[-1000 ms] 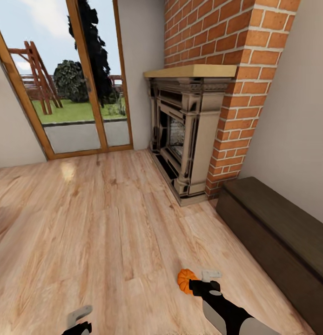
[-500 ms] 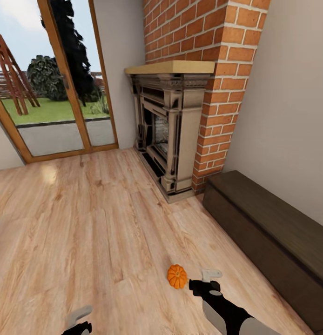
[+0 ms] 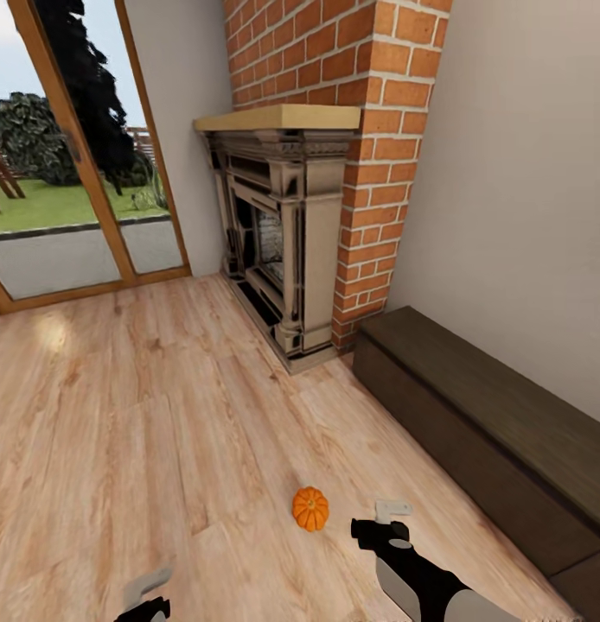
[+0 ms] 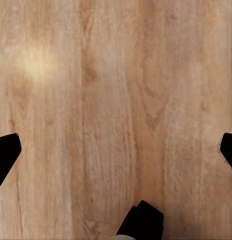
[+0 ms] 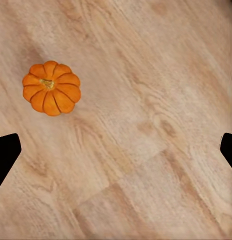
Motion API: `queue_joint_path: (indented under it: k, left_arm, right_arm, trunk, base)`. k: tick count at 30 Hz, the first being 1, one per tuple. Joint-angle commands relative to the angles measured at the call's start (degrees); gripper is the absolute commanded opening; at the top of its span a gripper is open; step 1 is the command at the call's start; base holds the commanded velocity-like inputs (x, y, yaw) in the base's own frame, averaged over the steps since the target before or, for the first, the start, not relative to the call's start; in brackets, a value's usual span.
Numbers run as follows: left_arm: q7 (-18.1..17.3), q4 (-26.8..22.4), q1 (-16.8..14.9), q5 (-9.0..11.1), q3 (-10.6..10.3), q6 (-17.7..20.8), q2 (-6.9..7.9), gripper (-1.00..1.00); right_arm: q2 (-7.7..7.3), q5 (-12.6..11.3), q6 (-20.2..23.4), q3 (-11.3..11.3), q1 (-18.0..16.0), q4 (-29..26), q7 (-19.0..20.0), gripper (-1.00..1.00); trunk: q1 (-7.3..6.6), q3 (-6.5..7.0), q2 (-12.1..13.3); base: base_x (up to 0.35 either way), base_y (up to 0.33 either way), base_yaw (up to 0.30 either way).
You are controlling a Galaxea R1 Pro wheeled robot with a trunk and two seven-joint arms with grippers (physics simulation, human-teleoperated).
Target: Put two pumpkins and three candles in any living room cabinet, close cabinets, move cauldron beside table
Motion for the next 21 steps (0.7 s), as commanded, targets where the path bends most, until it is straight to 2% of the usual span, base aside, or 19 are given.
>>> queue_joint_path:
  k: [1,11,21]
  left_arm:
    - [0.46,-0.16,-0.01,0.22,-0.49,0.36,0.07,1.0]
    - [0.46,-0.16,-0.01,0.2,-0.52,0.36,0.08,1.0]
    - [0.46,-0.16,-0.01,0.2,-0.52,0.36,0.07,1.0]
  right_arm:
    - [-0.02,-0.47,-0.06,0.49,-0.07,-0.05,-0.38,1.0]
    - [-0.02,-0.48,-0.1,0.49,-0.04,-0.06,-0.36,1.0]
    - [-0.02,-0.47,-0.1,0.49,-0.1,-0.05,-0.34,1.0]
  trunk:
    - [0.01,-0.11,-0.03]
    - [0.01,-0.54,-0.03]
    - [0.01,-0.53,-0.03]
  base:
    - [0.132,0.081,-0.216]
    - [0.176,0.106,-0.238]
    - [0.024,0.01,-0.277]
